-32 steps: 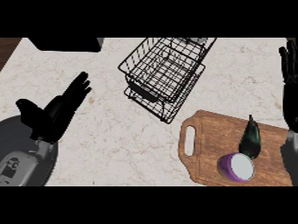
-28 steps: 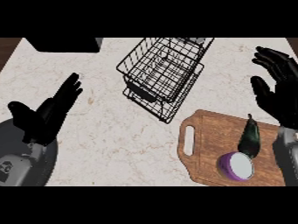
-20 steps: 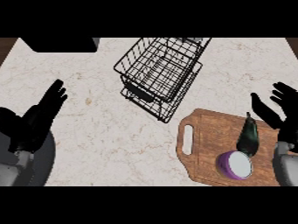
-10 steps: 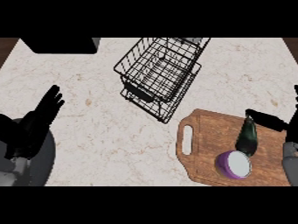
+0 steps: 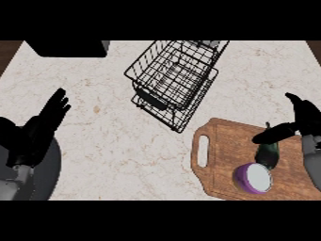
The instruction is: Pick the eggplant from the cutting board and place it in the tiered basket
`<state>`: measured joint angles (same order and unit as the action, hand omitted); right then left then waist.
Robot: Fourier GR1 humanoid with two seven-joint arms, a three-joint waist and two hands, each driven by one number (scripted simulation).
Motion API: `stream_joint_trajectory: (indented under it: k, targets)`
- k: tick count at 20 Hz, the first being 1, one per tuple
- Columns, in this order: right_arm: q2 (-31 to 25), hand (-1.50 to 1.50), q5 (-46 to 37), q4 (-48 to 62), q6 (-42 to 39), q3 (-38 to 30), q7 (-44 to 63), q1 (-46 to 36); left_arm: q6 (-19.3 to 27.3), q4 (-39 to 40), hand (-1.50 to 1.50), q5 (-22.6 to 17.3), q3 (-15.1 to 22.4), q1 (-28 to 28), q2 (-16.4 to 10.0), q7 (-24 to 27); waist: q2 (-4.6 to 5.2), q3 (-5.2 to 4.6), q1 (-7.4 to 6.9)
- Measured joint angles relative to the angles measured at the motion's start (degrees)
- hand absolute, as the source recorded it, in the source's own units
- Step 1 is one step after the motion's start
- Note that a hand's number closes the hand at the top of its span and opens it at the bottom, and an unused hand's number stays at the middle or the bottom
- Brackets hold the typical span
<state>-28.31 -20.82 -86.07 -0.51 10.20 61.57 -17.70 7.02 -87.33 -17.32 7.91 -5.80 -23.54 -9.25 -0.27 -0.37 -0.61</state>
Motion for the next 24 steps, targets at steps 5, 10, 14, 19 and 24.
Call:
stream_joint_trajectory:
  k: [5, 10, 14, 19, 24]
  targets:
    - [0.4, -1.50, 3.8, -0.4, -5.0, 0.3, 5.3, -5.7, -0.5, -0.3, 0.00, 0.1, -0.4, 0.6, 0.2, 0.2, 0.09, 0.17, -0.01]
    - [1.7, -1.50, 2.6, 1.4, -5.7, 1.0, 6.6, -6.2, -1.6, -0.4, 0.00, -0.1, -1.5, 2.3, 0.2, 1.4, 0.15, 0.25, 0.13]
    - [3.3, -1.50, 0.7, 4.2, -5.4, 1.7, 6.3, -4.6, -1.0, -1.1, 0.00, 0.7, -1.2, 2.3, 0.9, 0.9, 0.19, 0.28, 0.31]
    - [5.4, -1.50, -2.1, 8.2, -5.0, 1.6, 5.2, -3.4, -1.3, -2.2, 0.00, 0.8, -1.6, 2.2, 1.1, -0.3, 0.25, 0.32, 0.29]
    - [6.4, -1.50, -6.4, 9.5, -4.0, 1.8, 3.7, -0.3, -2.7, -2.3, 0.00, 1.2, -2.4, 4.2, 1.2, 1.0, 0.23, 0.34, 0.44]
